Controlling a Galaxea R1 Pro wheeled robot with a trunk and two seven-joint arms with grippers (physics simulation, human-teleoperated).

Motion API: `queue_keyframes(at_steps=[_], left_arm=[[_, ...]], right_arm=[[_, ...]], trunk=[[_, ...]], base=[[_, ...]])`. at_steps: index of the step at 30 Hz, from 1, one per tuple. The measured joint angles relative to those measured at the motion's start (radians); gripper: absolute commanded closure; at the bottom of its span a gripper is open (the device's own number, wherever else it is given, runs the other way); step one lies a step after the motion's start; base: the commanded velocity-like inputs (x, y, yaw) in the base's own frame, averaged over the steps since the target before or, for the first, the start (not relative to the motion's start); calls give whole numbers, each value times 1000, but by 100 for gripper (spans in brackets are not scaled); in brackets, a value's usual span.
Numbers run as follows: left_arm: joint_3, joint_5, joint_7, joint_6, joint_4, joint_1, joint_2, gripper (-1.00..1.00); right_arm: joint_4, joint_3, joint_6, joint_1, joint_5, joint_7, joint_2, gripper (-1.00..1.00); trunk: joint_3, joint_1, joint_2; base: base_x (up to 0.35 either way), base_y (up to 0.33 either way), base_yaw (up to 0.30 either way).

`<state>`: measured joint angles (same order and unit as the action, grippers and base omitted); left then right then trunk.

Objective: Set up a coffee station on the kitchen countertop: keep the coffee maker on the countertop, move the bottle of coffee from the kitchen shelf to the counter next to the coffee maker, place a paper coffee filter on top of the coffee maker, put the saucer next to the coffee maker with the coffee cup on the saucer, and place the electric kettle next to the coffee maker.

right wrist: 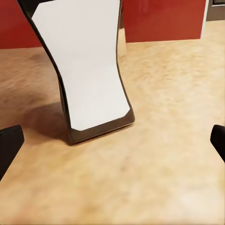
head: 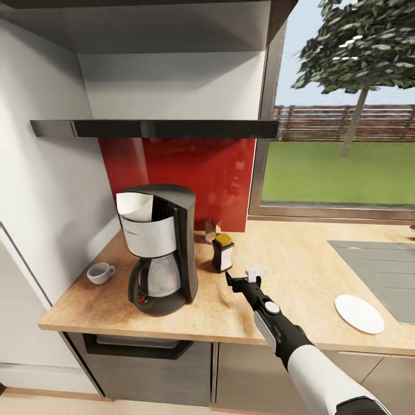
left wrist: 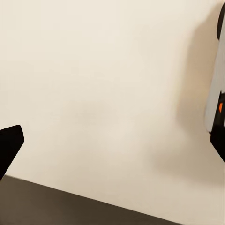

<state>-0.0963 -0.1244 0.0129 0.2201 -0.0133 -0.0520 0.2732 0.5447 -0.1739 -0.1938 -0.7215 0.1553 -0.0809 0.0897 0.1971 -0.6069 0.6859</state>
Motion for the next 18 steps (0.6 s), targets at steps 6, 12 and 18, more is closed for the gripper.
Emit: queue_keyframes(at_steps=[6, 12, 18], left_arm=[[2, 1, 0, 1, 5, 5, 0, -100], [3, 1, 1, 5, 11, 8, -1, -100], [4, -2, 1, 17, 15, 9, -2, -100]], right_arm=[[-1, 0, 0, 0, -1, 1, -3, -100], [-2, 0, 0, 0, -2, 3, -5, -100], [-5, 0, 0, 0, -3, 3, -5, -100]], trunk=[[0, 0, 0], [0, 0, 0], [0, 0, 0]], base=[[-2, 0, 0], [-44, 0, 0], [-238, 0, 0]])
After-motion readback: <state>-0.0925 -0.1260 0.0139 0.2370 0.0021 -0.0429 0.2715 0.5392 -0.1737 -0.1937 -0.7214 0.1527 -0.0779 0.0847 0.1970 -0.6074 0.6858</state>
